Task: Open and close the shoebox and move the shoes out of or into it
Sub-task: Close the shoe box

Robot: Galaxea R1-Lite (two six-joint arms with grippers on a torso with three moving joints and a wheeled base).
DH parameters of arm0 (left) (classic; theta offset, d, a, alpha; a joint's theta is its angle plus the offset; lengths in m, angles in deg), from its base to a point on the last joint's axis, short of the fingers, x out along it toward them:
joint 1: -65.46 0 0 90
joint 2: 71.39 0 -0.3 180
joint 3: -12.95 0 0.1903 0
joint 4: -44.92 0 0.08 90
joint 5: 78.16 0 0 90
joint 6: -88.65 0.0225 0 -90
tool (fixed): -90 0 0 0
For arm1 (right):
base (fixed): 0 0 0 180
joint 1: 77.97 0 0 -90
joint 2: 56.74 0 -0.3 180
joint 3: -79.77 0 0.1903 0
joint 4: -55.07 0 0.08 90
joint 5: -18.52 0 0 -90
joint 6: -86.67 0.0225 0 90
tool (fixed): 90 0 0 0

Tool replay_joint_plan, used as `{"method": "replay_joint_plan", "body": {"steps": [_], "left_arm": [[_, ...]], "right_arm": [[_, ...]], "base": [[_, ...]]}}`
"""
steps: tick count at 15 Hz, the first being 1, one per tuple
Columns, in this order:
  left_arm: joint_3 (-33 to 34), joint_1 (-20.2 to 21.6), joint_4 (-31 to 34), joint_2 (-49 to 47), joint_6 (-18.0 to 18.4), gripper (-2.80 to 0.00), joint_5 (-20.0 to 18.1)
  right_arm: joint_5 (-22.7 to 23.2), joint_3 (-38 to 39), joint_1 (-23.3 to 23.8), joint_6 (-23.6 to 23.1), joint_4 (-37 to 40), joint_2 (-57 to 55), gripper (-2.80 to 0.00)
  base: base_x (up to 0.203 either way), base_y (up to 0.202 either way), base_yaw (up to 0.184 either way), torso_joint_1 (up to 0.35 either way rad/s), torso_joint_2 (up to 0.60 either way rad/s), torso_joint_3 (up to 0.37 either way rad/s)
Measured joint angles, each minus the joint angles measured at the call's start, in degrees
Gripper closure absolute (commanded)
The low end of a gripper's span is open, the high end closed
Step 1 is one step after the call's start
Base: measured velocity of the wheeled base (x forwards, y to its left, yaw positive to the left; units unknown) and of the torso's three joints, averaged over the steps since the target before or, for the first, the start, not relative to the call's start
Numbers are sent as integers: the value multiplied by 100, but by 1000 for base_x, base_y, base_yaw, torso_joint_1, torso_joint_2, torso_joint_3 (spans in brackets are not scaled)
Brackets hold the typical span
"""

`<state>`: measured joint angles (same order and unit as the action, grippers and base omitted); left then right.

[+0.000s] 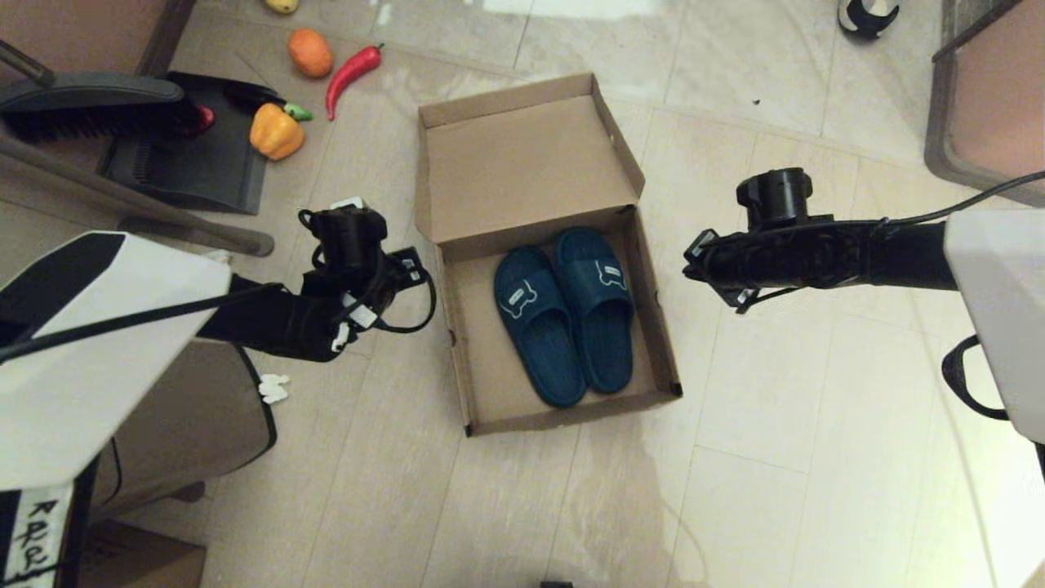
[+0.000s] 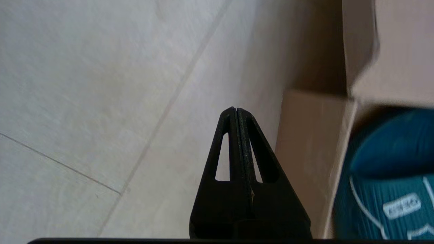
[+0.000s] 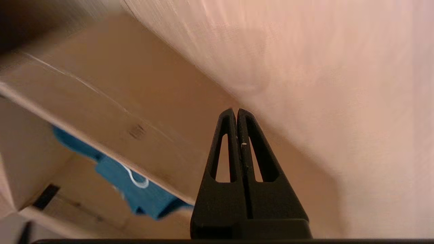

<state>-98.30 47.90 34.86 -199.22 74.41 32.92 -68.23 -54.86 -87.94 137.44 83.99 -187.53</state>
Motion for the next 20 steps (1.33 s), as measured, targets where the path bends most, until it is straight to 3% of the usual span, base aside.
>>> {"method": "replay_joint_plan", "body": {"steps": [3,6,11,16,20], "left_arm": [[12,-154,93,-72,-9,0,-5],[239,-271,149,-80,-1,0,22],[1220,-364,105,242,-58,0,48],[1918,-345,72,796,-238,0,50],[1507,-313,72,838,-210,0,41]], "right_arm": [[70,-36,-206,521,533,-181,0],[128,115,-373,744,807,-194,0],[216,1207,-659,948,868,322,0],[593,2590,-600,908,544,1453,0],[602,2271,-210,566,-13,1385,0]], "base": [[0,0,0,0,0,0],[0,0,0,0,0,0],[0,0,0,0,0,0],[0,0,0,0,0,0],[0,0,0,0,0,0]]}}
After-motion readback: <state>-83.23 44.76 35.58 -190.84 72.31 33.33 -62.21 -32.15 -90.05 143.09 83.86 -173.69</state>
